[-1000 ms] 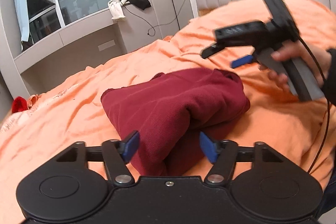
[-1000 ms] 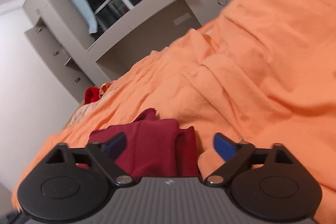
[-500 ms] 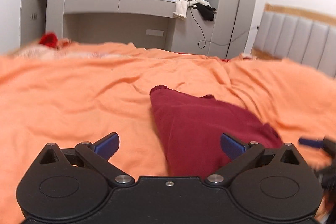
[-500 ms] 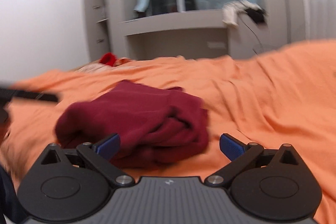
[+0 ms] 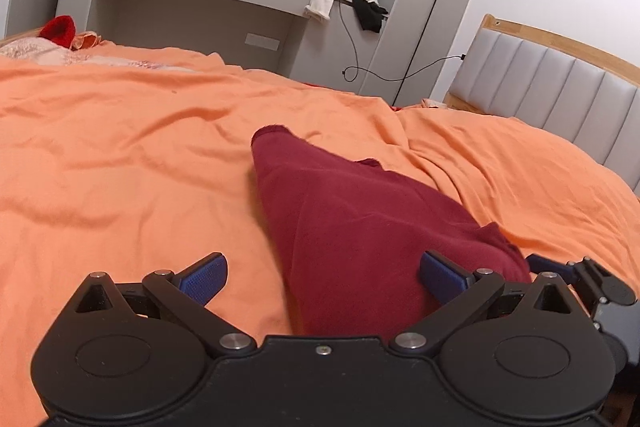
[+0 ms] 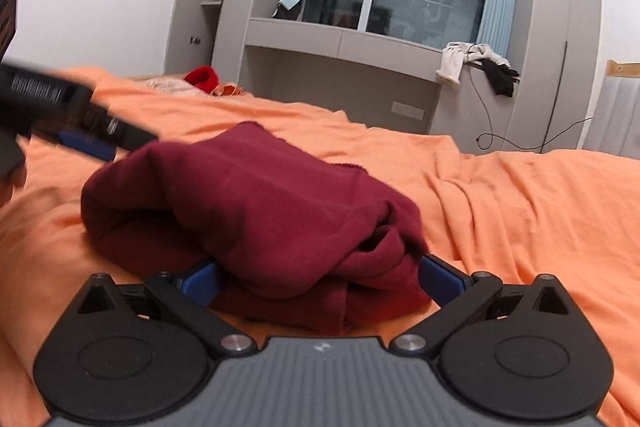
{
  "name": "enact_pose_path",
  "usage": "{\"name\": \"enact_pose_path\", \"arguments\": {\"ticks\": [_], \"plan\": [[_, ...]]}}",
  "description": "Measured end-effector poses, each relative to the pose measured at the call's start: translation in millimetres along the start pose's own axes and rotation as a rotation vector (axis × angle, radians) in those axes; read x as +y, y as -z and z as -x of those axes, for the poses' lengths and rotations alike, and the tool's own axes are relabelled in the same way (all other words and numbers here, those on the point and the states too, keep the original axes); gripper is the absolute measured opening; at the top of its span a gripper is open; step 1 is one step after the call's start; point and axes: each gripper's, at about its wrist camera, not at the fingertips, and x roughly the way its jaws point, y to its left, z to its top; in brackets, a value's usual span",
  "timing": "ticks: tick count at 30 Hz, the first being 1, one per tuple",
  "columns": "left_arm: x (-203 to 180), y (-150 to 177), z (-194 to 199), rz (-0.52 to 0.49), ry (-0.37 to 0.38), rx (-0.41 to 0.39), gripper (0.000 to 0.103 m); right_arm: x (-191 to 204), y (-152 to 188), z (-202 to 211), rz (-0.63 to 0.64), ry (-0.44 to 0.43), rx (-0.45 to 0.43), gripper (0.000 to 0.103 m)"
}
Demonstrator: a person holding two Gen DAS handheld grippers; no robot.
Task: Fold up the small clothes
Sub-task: 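Press the side of the folded sweater with the right tool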
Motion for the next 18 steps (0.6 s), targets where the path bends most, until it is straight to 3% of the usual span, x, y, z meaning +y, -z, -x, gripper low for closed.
{"name": "enact_pose_path", "arguments": {"ticks": [3, 7, 10, 12, 18], "plan": [[1.8, 0.8, 1.3, -0.008, -0.012, -0.001, 0.102, -3.8, -1.1, 1.7, 0.011, 0.024, -0.015, 0.103], [-0.5, 3.0, -1.1, -0.025, -0.02, 0.019, 0.102, -17.7, -5.8, 1.9, 0.06, 0.221, -0.046, 0.103], [-1.6, 6.7, -3.4, -0.043, -0.026, 0.034, 0.102, -39.7, -3.8, 0.1, -0.041, 0.208, 0.002, 0.103], [-2.6, 8.5, -3.4, -0.054, -0.031, 0.037, 0.102, -51.5, -1.3, -3.9, -0.05, 0.244, 0.041, 0.103], [-3.4, 11.5, -3.1, -0.071, -0.045, 0.033, 0.102, -83.2, 3.7, -5.0, -0.117, 0.158, 0.138, 0.103]]}}
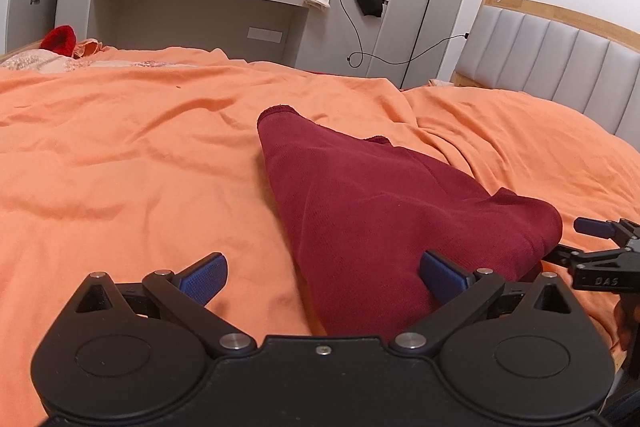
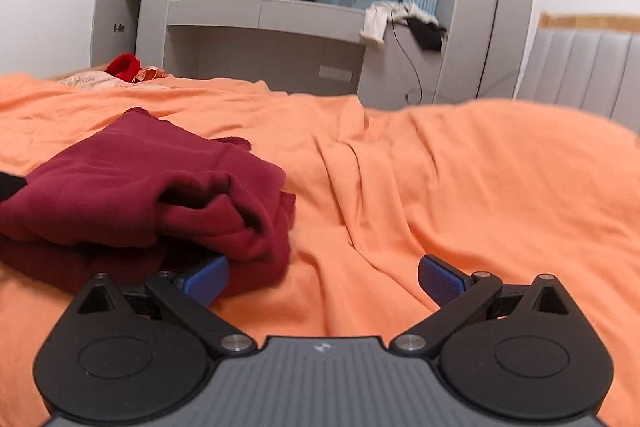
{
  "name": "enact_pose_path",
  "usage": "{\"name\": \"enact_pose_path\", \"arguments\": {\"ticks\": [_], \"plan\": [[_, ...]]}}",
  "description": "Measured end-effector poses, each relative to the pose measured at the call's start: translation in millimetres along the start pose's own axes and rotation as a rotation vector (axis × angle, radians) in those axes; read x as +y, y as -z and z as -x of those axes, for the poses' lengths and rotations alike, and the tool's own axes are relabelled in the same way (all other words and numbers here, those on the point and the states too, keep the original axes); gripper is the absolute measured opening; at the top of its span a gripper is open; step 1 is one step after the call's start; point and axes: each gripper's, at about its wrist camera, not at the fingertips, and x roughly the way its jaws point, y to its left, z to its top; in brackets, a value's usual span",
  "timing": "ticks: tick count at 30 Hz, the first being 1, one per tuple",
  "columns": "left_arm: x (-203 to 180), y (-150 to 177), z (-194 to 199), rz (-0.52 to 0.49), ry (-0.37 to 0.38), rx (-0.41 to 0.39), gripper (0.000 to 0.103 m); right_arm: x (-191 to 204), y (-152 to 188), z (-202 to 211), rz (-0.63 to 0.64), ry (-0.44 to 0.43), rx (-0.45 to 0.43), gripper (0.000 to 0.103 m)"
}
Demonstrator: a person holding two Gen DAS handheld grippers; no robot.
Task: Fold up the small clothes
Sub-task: 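Press the side of the folded sweater with the right tool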
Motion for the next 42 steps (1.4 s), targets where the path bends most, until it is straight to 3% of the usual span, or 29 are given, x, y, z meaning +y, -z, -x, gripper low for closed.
{"name": "enact_pose_path", "arguments": {"ticks": [4, 8, 12, 15, 17, 21, 27, 35, 38, 42], "plan": [[-0.7, 1.1, 1.0, -0.004, -0.004, -0.002, 0.102, -14.6, 1.5, 8.1, -0.043, 0.005, 0.003, 0.103], [-0.7, 1.1, 1.1, -0.005, -0.003, -0.003, 0.102, -30.4, -1.3, 12.3, -0.189, 0.005, -0.056, 0.103], [-1.5, 2.1, 1.3, -0.014, -0.006, -0.007, 0.102, -44.8, -9.2, -0.1, -0.41, -0.102, -0.085, 0.103], [-3.1, 4.0, 1.5, -0.028, -0.011, -0.012, 0.102, -47.4, -19.3, -25.4, -0.551, -0.232, -0.05, 0.103], [-4.0, 5.4, 2.0, -0.038, -0.013, -0.016, 0.102, -46.1, -26.2, -42.5, -0.596, -0.267, -0.024, 0.103], [-5.8, 8.0, 2.3, -0.054, -0.012, -0.019, 0.102, -43.9, -30.7, -71.2, -0.606, -0.291, 0.039, 0.103], [-2.4, 6.8, 2.6, -0.044, 0.002, -0.006, 0.102, -37.5, -4.9, -74.2, -0.555, -0.234, 0.157, 0.103], [-2.9, 6.2, -1.5, -0.051, 0.011, 0.004, 0.102, -32.2, 6.0, -52.3, -0.442, -0.197, 0.135, 0.103], [-2.4, 6.0, -2.1, -0.051, 0.008, 0.001, 0.102, -36.0, 3.2, -44.2, -0.485, -0.223, 0.113, 0.103], [-1.9, 6.7, -1.4, -0.053, 0.007, 0.0, 0.102, -39.2, -2.2, -32.5, -0.529, -0.322, 0.019, 0.103]]}}
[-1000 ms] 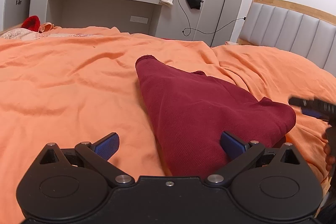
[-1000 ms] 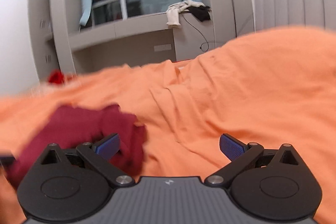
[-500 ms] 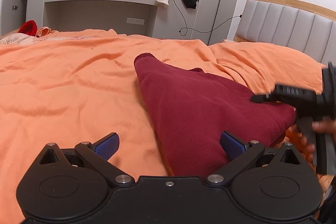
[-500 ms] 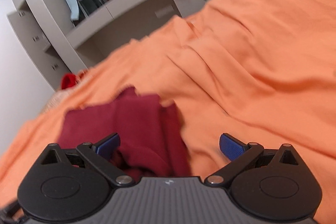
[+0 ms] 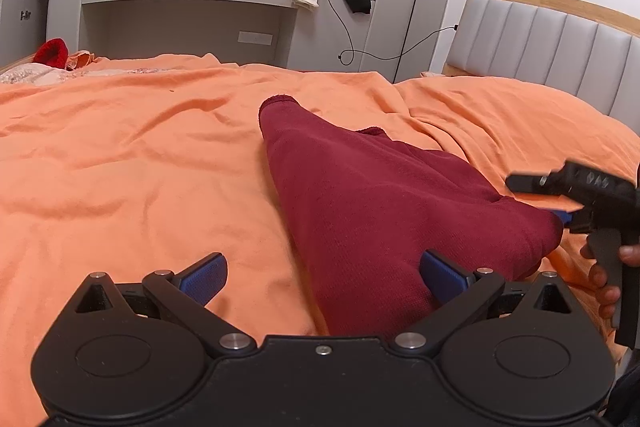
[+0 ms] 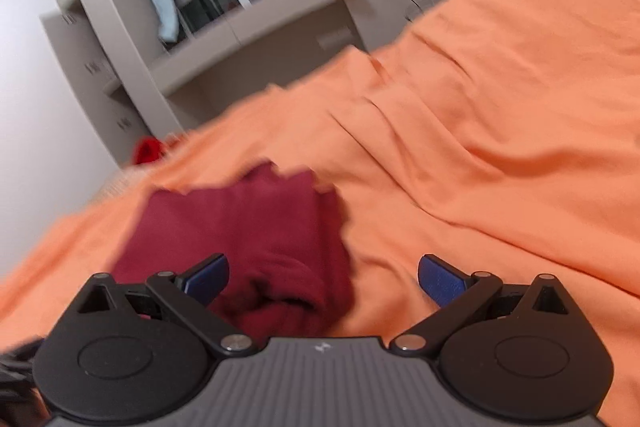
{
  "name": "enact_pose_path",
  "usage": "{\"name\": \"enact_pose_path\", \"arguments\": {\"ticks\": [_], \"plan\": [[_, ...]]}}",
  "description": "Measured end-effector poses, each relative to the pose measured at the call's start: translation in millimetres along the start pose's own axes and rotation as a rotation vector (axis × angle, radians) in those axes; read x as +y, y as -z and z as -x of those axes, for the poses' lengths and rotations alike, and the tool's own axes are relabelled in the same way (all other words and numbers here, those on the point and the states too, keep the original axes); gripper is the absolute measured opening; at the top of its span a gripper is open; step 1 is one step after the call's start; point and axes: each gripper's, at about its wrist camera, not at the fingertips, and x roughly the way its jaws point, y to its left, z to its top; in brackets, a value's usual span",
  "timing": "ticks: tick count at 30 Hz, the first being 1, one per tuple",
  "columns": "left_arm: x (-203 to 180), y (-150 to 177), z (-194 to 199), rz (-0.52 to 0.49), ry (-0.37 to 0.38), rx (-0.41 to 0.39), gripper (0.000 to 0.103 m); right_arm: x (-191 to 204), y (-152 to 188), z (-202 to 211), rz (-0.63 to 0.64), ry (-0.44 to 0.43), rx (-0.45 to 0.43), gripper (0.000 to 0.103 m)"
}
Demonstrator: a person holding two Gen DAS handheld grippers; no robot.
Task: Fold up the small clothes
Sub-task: 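Press the side of the folded sweater with the right tool, then close the right gripper on the edge of the red sweater bundle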
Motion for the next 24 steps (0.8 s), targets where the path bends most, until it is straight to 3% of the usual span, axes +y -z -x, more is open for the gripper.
{"name": "enact_pose_path", "arguments": {"ticks": [5, 8, 16, 18, 22, 24], "plan": [[-0.1, 1.0, 0.0, -0.006, -0.007, -0.003, 0.102, 3.1, 1.0, -10.5, -0.051, -0.081, 0.069, 0.103], [-4.5, 4.2, -1.1, -0.022, -0.027, -0.004, 0.103, -3.8, 5.3, -20.3, -0.119, -0.085, 0.113, 0.103], [-6.6, 8.5, -2.0, -0.019, -0.034, -0.005, 0.102, -1.7, 16.0, -25.8, -0.114, -0.068, 0.085, 0.103], [-6.3, 8.5, -1.8, -0.016, -0.034, -0.005, 0.102, 0.2, 18.1, -23.3, -0.11, -0.081, 0.048, 0.091], [-6.1, 8.7, -1.7, -0.014, -0.033, -0.004, 0.102, 4.9, 18.2, -18.1, -0.08, -0.062, 0.009, 0.082], [-5.4, 8.4, -1.5, -0.01, -0.032, -0.002, 0.102, 1.0, 17.0, -17.5, -0.108, -0.062, -0.003, 0.072]]}}
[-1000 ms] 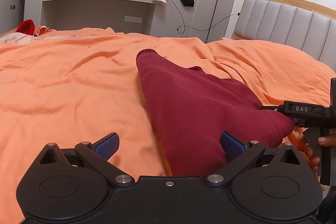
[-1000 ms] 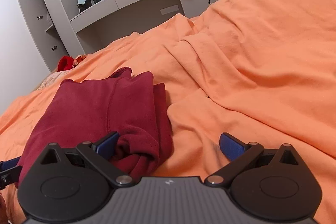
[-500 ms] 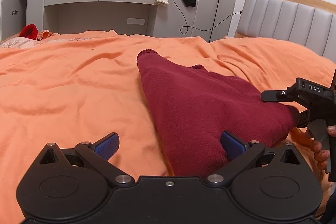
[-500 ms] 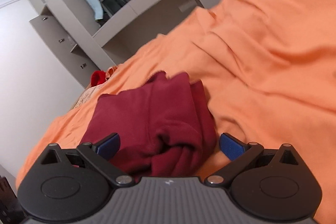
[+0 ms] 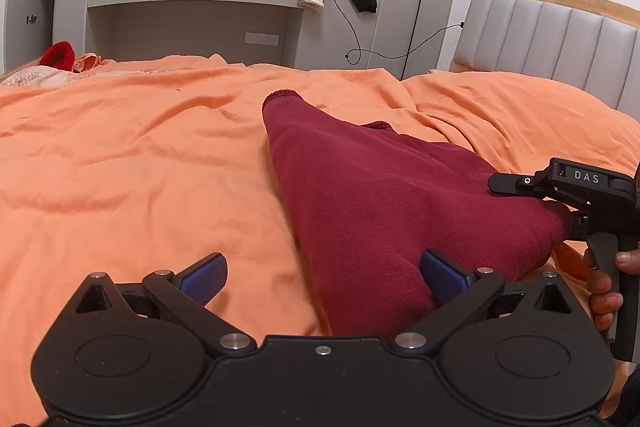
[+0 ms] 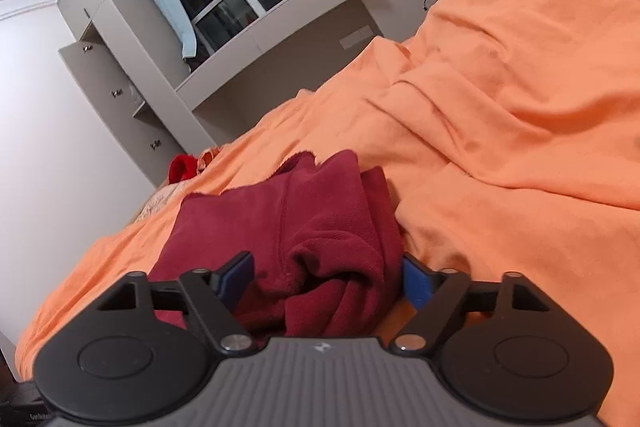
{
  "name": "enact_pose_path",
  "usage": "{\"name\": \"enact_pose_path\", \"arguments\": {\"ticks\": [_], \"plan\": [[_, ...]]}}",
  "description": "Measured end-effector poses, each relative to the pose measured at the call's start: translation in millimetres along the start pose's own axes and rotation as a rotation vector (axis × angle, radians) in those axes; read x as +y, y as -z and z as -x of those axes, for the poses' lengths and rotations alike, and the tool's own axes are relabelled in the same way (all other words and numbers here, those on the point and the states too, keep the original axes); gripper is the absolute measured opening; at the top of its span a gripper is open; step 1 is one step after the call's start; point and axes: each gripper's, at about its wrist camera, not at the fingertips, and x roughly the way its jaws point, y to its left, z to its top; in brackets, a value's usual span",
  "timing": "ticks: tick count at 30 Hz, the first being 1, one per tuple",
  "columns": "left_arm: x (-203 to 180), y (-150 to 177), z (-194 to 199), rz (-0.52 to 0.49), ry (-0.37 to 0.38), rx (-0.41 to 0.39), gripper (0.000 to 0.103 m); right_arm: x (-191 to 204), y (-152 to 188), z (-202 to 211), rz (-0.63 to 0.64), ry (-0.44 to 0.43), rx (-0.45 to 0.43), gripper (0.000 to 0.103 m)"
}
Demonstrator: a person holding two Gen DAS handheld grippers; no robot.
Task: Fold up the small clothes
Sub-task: 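Close the right gripper on the edge of the red sweater bundle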
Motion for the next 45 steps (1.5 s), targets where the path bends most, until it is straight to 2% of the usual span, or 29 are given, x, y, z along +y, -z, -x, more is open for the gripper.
{"name": "enact_pose_path", "arguments": {"ticks": [3, 6, 8, 10, 15, 19, 24, 26, 29, 31, 34, 41, 43, 45], "plan": [[-0.1, 0.4, -0.5, 0.004, 0.003, 0.002, 0.102, -6.7, -1.5, 0.9, -0.042, 0.013, -0.02, 0.053], [0.1, 0.4, -0.5, 0.004, 0.002, 0.002, 0.102, 1.9, 0.7, 2.2, 0.023, 0.037, -0.038, 0.046], [0.3, 0.6, -0.9, 0.005, 0.003, 0.002, 0.102, 12.6, 3.2, 1.8, 0.104, 0.071, -0.051, 0.046], [0.2, 0.6, -1.2, 0.005, 0.004, 0.002, 0.103, 12.4, 2.9, 1.0, 0.103, 0.075, -0.046, 0.048], [0.3, 0.6, -1.2, 0.006, 0.003, 0.003, 0.103, -7.9, -1.4, -1.1, -0.038, 0.052, -0.009, 0.066], [0.3, 0.5, -1.0, 0.005, 0.003, 0.002, 0.102, -15.5, -0.9, -5.1, -0.086, 0.038, 0.001, 0.073], [0.4, 0.5, -0.8, 0.005, 0.003, 0.002, 0.102, -16.9, 0.0, -9.3, -0.095, 0.026, 0.003, 0.08], [0.5, 0.5, -0.8, 0.006, 0.004, 0.003, 0.102, -14.7, -0.9, -8.0, -0.084, 0.039, -0.002, 0.08], [0.9, 0.6, -1.4, 0.007, 0.006, 0.003, 0.102, -10.8, -2.2, -6.7, -0.052, 0.067, -0.019, 0.087], [0.8, 0.5, -1.2, 0.007, 0.005, 0.003, 0.102, -11.2, -1.7, -9.9, -0.05, 0.054, -0.011, 0.091], [1.0, 0.5, -1.1, 0.007, 0.005, 0.003, 0.102, -9.3, -1.3, -14.8, -0.021, 0.042, -0.003, 0.091], [1.1, 0.8, -1.3, 0.01, 0.005, 0.002, 0.103, -16.1, -8.9, -27.9, -0.063, -0.026, 0.03, 0.086], [0.8, 1.1, -1.6, 0.01, 0.005, 0.001, 0.102, -18.3, -8.4, -30.9, -0.082, -0.022, 0.039, 0.075], [0.4, 2.0, -2.5, 0.011, 0.006, 0.002, 0.102, -17.3, -6.1, -32.1, -0.08, -0.024, 0.046, 0.059]]}}
